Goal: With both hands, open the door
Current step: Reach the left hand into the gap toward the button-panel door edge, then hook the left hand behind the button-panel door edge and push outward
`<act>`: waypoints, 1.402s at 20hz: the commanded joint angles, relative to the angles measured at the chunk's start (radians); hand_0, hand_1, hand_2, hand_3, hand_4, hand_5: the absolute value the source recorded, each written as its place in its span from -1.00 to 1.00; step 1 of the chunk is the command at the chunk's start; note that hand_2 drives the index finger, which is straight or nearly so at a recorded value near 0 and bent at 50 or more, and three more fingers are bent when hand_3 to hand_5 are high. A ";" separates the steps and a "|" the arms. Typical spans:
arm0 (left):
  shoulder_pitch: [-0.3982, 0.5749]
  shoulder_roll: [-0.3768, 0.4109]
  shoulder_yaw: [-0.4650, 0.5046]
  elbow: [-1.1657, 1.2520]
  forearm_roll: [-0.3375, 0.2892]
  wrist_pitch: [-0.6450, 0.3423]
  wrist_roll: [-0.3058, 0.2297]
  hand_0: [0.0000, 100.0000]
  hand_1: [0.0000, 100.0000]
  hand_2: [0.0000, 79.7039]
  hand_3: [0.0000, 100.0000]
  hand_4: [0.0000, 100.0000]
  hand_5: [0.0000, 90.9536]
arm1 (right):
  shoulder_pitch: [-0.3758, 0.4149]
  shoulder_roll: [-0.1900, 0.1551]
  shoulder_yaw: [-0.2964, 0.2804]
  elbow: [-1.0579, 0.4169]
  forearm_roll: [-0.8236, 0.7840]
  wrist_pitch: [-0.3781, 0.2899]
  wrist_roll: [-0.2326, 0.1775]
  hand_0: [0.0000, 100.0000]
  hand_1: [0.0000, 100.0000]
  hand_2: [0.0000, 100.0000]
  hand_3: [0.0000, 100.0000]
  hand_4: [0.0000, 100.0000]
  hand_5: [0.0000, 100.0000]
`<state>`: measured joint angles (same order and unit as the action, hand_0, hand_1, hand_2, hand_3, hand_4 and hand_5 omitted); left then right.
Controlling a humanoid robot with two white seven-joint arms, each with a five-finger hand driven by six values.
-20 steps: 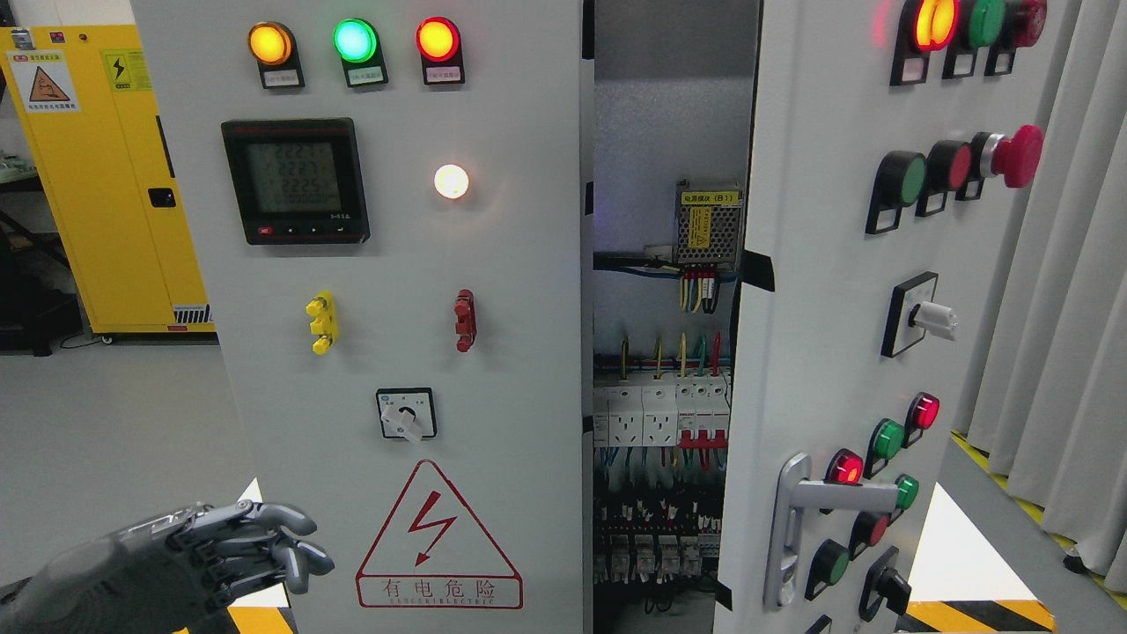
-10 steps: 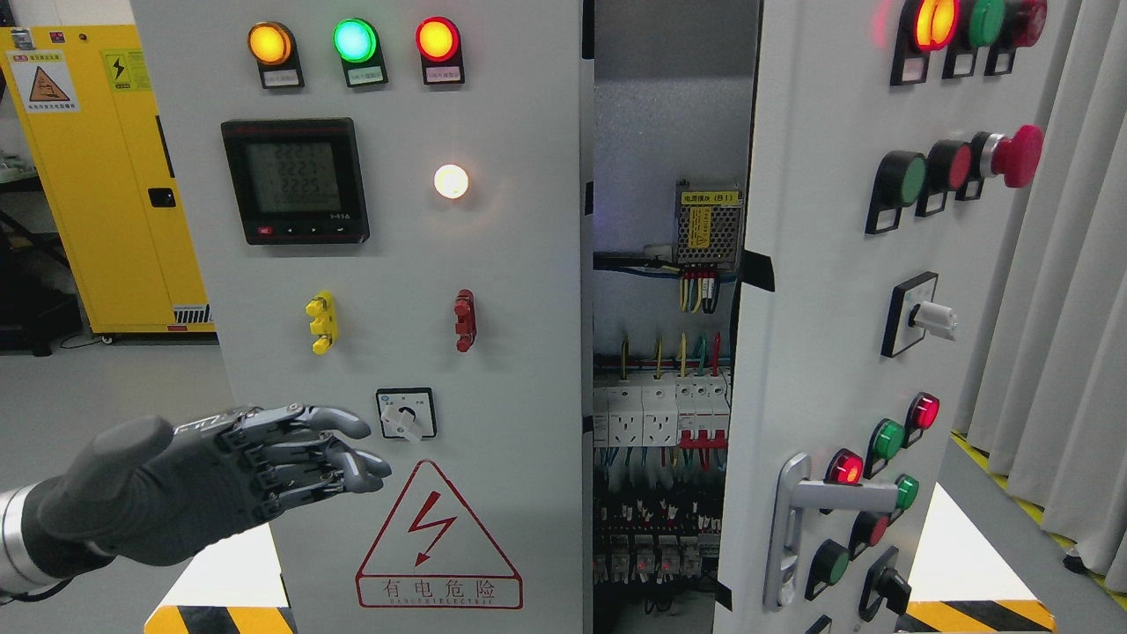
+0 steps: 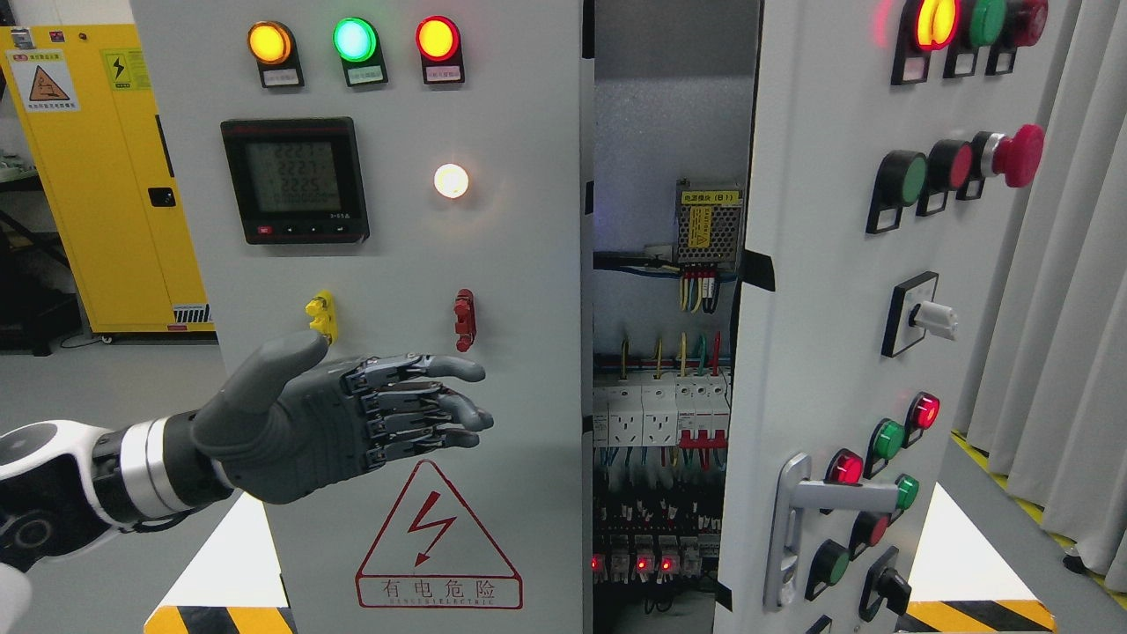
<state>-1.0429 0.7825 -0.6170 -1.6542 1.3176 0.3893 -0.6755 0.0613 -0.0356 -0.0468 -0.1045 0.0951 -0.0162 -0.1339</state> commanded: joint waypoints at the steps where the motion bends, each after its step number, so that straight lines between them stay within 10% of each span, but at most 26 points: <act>1: -0.117 -0.265 -0.190 0.129 0.006 0.031 0.019 -0.94 -0.65 -0.85 -0.73 -0.75 -1.00 | 0.000 0.000 -0.001 0.000 0.000 -0.001 0.000 -0.57 -0.78 -1.00 -1.00 -1.00 -1.00; 13: -0.256 -0.515 -0.193 0.339 0.017 0.106 0.021 -1.00 -0.73 -0.96 -0.96 -0.79 -1.00 | 0.000 -0.001 -0.001 0.000 0.000 -0.001 0.000 -0.57 -0.78 -1.00 -1.00 -1.00 -1.00; 28: -0.324 -0.627 -0.208 0.436 0.020 0.106 0.017 -1.00 -0.68 -0.79 -0.61 -0.64 -1.00 | 0.000 0.000 -0.001 0.000 -0.002 -0.001 0.000 -0.57 -0.78 -1.00 -1.00 -1.00 -1.00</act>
<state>-1.3350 0.2809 -0.8027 -1.3232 1.3388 0.4967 -0.6515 0.0614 -0.0364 -0.0475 -0.1043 0.0939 -0.0163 -0.1339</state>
